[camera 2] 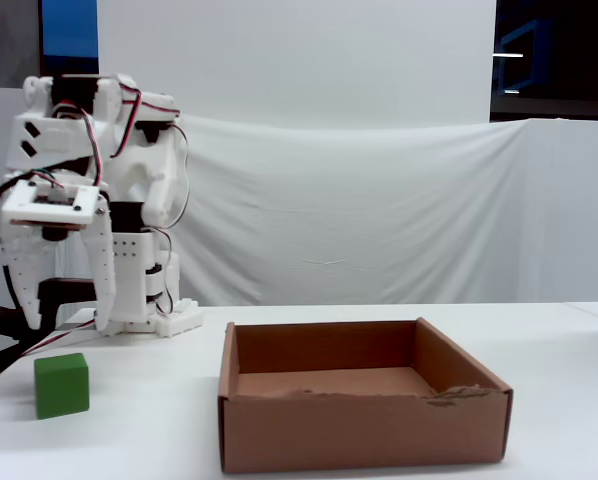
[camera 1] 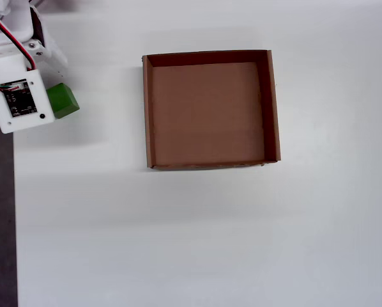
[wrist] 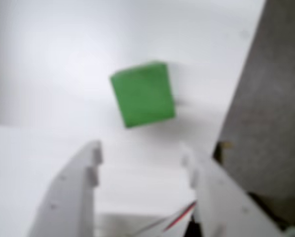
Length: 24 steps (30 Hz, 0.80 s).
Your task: Grasp a green cube and put it in a box.
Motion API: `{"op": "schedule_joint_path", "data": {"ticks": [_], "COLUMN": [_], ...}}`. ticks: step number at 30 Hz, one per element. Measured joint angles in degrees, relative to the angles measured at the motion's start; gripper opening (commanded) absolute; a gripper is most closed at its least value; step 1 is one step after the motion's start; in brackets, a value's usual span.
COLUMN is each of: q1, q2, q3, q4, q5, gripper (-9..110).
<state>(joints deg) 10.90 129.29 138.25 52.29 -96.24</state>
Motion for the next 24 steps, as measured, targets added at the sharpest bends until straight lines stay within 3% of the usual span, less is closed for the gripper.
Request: {"op": "schedule_joint_path", "data": {"ticks": [11,24], "q1": [0.0,2.5], "q2": [-6.9,-11.5], "q3": [-6.2,-8.0], "q4": [6.5,4.9], "q5": [-5.9,-10.1], "gripper": [24,26]}}
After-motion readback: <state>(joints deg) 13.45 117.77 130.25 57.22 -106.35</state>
